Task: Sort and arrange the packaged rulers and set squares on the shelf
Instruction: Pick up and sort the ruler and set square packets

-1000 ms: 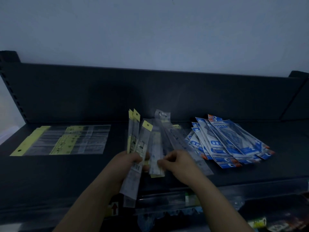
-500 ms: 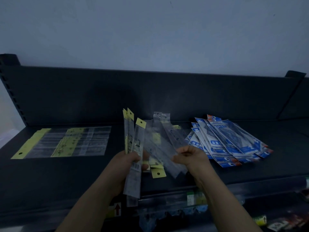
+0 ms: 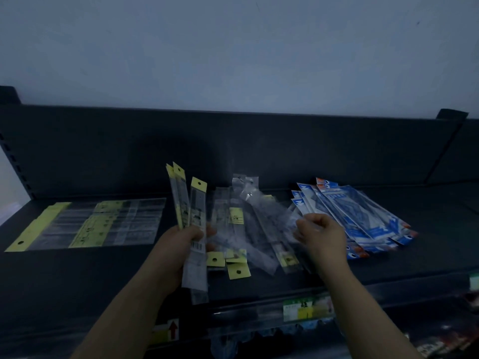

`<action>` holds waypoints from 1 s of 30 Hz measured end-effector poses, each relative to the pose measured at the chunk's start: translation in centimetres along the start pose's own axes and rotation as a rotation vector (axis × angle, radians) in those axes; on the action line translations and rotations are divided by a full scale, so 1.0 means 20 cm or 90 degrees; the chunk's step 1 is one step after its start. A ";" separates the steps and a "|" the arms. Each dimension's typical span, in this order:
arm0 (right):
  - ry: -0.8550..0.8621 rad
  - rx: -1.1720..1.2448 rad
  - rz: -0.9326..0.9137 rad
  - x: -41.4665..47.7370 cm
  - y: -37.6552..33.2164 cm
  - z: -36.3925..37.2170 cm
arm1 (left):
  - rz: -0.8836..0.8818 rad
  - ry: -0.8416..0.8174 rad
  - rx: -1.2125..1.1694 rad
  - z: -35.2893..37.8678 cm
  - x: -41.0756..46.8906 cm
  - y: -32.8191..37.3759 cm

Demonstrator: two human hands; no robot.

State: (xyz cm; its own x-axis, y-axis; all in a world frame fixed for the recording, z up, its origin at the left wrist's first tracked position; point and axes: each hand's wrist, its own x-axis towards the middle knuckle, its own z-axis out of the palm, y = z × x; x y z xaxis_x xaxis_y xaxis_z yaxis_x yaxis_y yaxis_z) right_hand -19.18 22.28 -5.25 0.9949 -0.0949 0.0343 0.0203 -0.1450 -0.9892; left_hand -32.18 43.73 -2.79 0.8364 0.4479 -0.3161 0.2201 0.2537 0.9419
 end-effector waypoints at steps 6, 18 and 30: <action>-0.121 -0.499 -0.294 0.01 -0.01 0.11 | -0.008 0.000 0.032 0.03 0.04 0.02; -0.277 -0.583 -0.040 -0.04 -0.10 0.40 | -0.028 -0.024 0.000 -0.03 0.11 -0.01; -0.224 -0.146 0.014 0.05 -0.17 0.20 | -0.009 -0.044 -0.044 -0.05 0.11 -0.01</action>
State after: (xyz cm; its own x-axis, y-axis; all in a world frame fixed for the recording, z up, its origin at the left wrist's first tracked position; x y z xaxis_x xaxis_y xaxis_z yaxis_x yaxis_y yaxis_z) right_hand -17.77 26.56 -2.33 0.9689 0.2355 -0.0758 0.0161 -0.3657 -0.9306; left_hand -30.80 45.51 -3.91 0.8667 0.3835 -0.3189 0.1997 0.3190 0.9265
